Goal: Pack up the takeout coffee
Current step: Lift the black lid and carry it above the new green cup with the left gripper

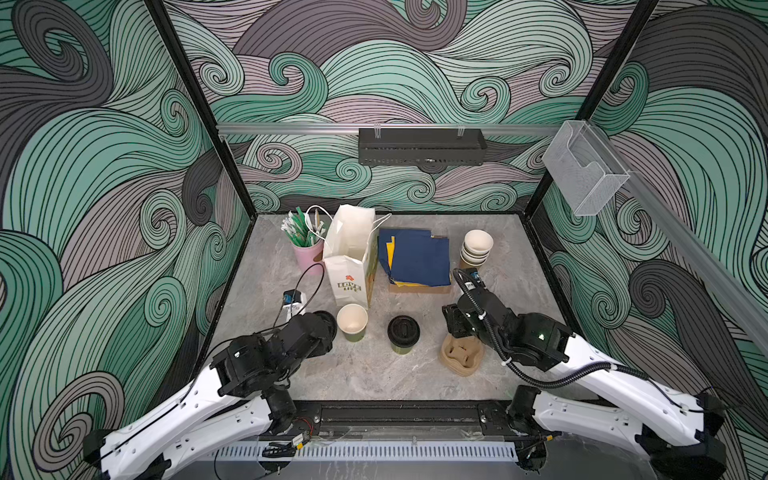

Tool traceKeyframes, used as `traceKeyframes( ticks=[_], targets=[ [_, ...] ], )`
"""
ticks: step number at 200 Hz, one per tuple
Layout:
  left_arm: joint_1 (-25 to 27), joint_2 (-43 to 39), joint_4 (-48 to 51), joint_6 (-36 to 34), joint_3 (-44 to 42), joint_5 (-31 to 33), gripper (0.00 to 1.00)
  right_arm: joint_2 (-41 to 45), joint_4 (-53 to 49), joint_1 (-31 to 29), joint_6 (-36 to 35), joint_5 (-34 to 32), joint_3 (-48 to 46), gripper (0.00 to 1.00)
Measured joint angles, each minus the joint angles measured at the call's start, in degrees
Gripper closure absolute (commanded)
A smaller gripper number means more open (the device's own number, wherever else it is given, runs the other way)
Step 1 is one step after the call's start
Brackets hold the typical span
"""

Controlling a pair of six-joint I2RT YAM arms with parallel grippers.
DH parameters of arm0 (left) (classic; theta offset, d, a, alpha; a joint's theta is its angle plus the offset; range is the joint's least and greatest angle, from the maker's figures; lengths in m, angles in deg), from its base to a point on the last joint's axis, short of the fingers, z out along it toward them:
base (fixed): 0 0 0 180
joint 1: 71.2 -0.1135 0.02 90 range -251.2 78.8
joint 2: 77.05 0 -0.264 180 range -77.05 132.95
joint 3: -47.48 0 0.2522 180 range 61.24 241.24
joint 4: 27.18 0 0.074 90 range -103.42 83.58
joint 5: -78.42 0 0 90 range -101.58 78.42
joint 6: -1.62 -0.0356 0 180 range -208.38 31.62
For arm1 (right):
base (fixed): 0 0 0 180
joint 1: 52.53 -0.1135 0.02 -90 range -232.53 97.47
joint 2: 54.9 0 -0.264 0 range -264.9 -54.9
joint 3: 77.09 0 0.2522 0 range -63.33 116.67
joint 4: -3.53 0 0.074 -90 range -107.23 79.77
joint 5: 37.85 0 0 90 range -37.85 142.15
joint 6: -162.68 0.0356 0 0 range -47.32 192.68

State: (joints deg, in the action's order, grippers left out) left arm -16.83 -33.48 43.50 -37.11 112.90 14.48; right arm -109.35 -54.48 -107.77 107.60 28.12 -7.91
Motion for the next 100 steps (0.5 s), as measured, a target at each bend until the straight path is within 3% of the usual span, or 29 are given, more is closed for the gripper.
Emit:
traceKeyframes(
  ticks=[48, 100],
  targets=[
    [-1.92, 14.47, -7.10, -8.94, 2.99, -2.29, 0.37, 1.01, 0.20, 0.20, 0.09, 0.00, 0.00, 0.45],
    [-4.07, 20.11, -8.90, -11.02, 3.89, -5.07, 0.37, 2.23, -0.24, 0.20, 0.59, -0.02, -0.02, 0.45]
  ],
)
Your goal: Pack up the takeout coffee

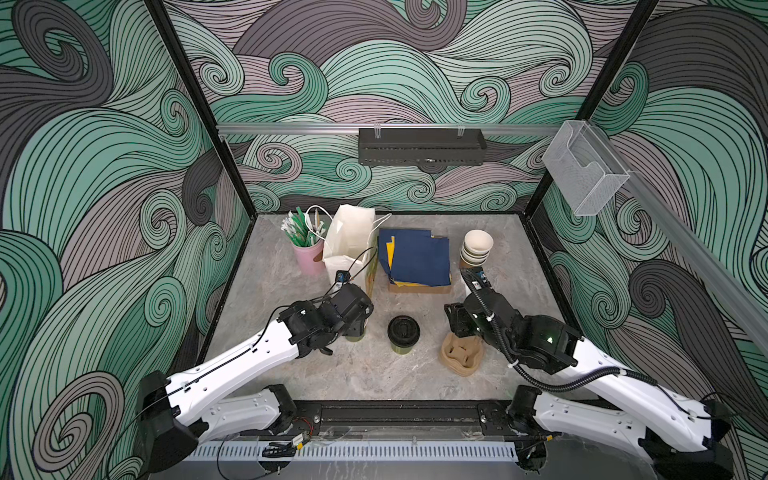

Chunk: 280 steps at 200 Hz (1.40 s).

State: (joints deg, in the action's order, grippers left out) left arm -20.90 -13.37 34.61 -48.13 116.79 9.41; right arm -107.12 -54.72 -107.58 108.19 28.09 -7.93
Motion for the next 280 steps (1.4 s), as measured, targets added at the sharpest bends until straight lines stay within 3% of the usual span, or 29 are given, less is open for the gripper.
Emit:
traceKeyframes(
  ticks=[69, 155, 280],
  targets=[
    [-3.69, 2.03, -5.86, 0.00, -1.27, -3.76, 0.36, 0.02, -0.46, 0.04, 0.11, 0.00, 0.00, 0.45],
    [-3.74, 6.43, -1.20, -0.83, 0.04, -6.14, 0.37, -0.11, -0.76, 0.07, 0.11, 0.02, 0.00, 0.45],
    [-4.04, 7.37, -2.64, -0.37, -0.09, -5.62, 0.36, -0.09, -1.01, 0.44, 0.11, 0.02, 0.00, 0.45]
  ],
)
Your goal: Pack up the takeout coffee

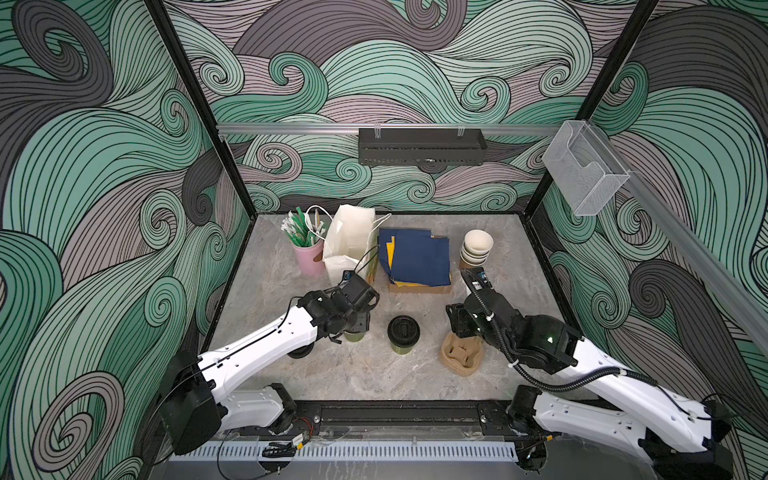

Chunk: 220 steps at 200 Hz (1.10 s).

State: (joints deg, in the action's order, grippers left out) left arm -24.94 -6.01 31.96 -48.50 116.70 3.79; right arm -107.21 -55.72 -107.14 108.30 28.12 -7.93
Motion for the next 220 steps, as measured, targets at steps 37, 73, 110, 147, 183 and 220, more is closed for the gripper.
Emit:
traceKeyframes(
  ticks=[37, 73, 110, 147, 183, 220],
  targets=[
    [0.00, -0.02, 0.02, 0.46, -0.24, 0.59, 0.36, 0.00, -0.09, 0.07, 0.00, 0.02, 0.02, 0.45],
    [-0.02, -0.28, -0.11, 0.79, -1.14, 0.76, 0.36, 0.00, -0.20, 0.33, 0.00, 0.04, 0.00, 0.45],
    [-0.22, -0.76, -0.85, 1.05, -1.75, 0.90, 0.36, 0.00, -0.20, 0.33, 0.00, 0.09, 0.00, 0.45],
    [-0.55, -0.76, -1.81, 1.40, -2.10, 1.01, 0.36, 0.00, -0.22, 0.33, 0.00, 0.15, 0.00, 0.45],
    [-0.55, -0.81, -2.45, 1.68, -2.34, 1.01, 0.36, 0.00, -0.22, 0.33, 0.00, 0.22, 0.00, 0.45],
    [-0.55, -0.44, -1.05, 1.33, -1.42, 0.44, 0.36, 0.00, -0.22, 0.33, 0.00, 0.24, 0.00, 0.45]
  ],
)
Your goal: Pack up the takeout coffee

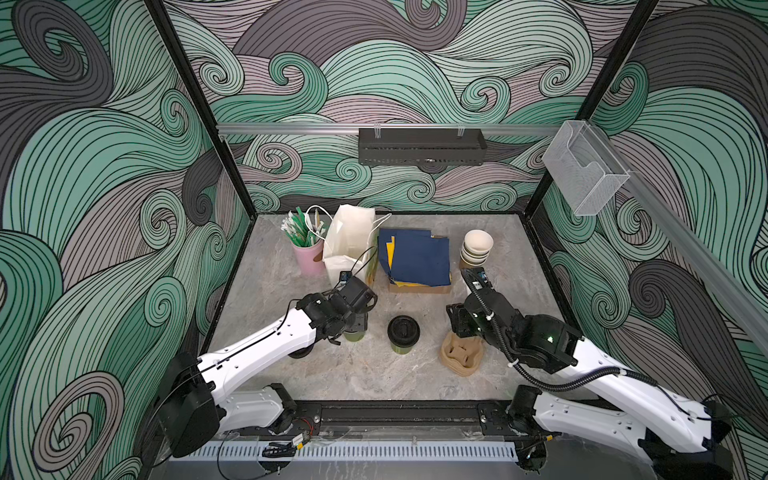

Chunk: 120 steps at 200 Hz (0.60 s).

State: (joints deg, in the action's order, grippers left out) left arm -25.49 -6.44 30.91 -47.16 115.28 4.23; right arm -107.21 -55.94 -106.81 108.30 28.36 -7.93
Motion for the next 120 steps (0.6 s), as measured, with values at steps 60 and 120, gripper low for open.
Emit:
traceKeyframes(
  ticks=[60, 120],
  targets=[
    [0.00, 1.79, 3.48, 0.24, 2.51, -0.02, 0.36, 0.02, -0.02, 0.00, 0.02, 0.09, 0.00, 0.45],
    [0.00, 1.03, 1.66, 1.49, 0.94, -0.07, 0.36, 0.35, -0.44, 0.20, 0.04, 0.13, 0.00, 0.45]
  ],
)
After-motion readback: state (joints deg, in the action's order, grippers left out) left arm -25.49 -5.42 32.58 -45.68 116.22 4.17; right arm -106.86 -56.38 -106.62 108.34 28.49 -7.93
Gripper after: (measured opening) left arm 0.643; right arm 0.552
